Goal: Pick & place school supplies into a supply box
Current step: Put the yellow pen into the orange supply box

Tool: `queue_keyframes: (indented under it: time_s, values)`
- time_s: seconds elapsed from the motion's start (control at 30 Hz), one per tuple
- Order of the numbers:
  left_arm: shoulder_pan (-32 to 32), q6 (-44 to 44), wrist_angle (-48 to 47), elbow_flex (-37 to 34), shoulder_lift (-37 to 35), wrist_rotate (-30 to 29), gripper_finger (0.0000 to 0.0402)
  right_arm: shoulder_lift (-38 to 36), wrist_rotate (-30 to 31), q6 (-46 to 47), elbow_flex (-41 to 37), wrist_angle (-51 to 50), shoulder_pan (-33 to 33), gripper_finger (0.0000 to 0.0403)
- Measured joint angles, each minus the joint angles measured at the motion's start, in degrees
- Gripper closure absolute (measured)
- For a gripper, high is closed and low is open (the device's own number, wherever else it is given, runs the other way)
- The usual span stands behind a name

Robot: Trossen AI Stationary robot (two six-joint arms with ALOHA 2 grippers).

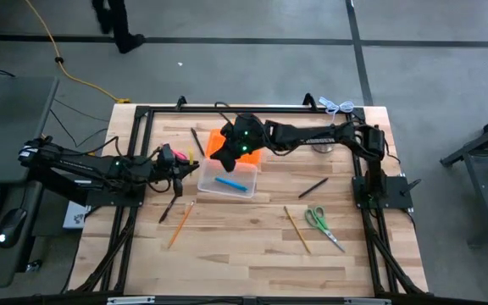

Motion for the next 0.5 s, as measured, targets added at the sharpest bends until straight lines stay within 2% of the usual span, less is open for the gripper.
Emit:
queue_keyframes:
  time_s: [0.27, 0.5]
  values:
    - [0.00, 0.64, -1.43, 0.00, 0.02, -0.24, 0.0354, 0.00, -0.05, 0.62, 0.00, 2.60, -4.82, 0.0400]
    - [0.00, 3.08, -3.66, 2.39, 0.78, -0.28, 0.0354, 0.00, -3.57, 2.35, -0.02, 13.20, -8.56, 0.0394]
